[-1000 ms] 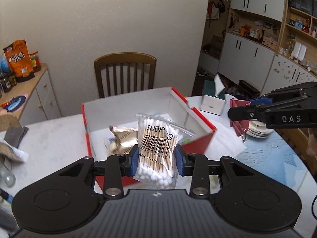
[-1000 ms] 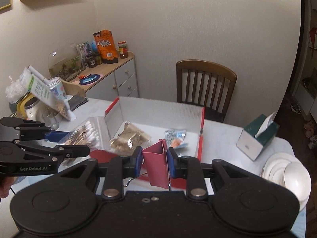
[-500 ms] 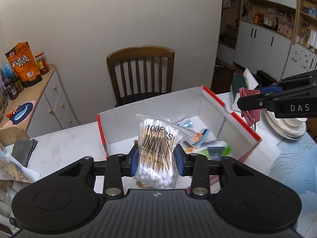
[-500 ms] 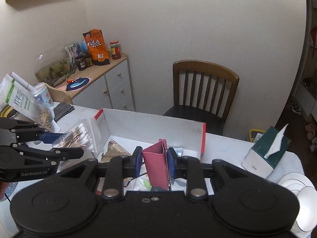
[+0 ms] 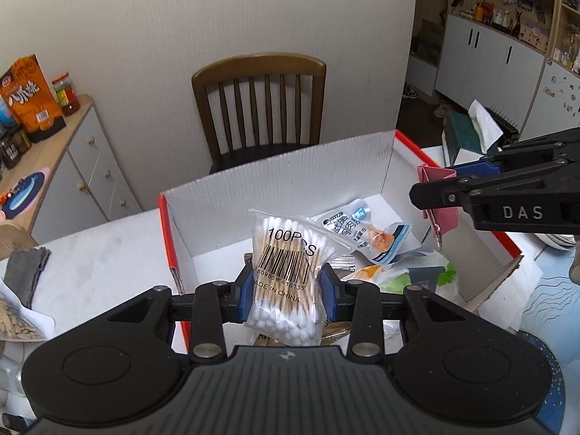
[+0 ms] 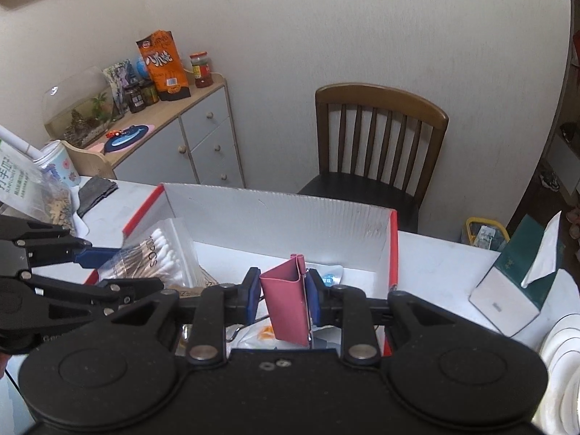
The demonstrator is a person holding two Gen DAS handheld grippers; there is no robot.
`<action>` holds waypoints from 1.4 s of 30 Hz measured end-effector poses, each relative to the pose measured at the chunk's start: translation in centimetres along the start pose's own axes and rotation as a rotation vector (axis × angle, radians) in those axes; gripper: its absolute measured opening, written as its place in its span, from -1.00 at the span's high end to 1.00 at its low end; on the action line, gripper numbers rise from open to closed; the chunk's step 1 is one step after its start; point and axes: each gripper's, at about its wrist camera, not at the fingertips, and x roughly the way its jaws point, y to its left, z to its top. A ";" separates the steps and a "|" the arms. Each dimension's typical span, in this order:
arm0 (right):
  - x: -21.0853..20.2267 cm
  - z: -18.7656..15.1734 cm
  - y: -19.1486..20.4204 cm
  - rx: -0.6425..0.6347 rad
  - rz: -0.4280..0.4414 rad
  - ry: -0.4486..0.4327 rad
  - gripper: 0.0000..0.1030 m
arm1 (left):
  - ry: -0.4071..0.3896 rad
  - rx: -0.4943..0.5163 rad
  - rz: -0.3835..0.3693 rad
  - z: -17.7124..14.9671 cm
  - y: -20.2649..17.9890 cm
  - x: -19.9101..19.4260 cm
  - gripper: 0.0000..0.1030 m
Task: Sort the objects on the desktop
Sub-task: 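Lower the swab bag and clip into the box and open both tools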
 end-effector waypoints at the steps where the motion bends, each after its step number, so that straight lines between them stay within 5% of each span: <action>1: 0.4 0.0 -0.1 0.003 -0.002 0.005 0.51 | 0.008 -0.003 0.000 0.0 0.0 0.4 0.31; 14: 5.6 -0.5 -0.2 0.008 -0.030 0.082 0.51 | 0.059 0.009 -0.001 0.1 -0.1 3.2 0.31; 31: 7.5 -1.8 -0.1 -0.018 -0.018 0.163 0.50 | 0.091 0.029 0.007 0.2 -0.7 4.6 0.29; 42: 6.5 -1.7 -0.2 -0.006 -0.022 0.162 0.26 | 0.089 0.010 0.042 0.0 -0.5 4.2 0.19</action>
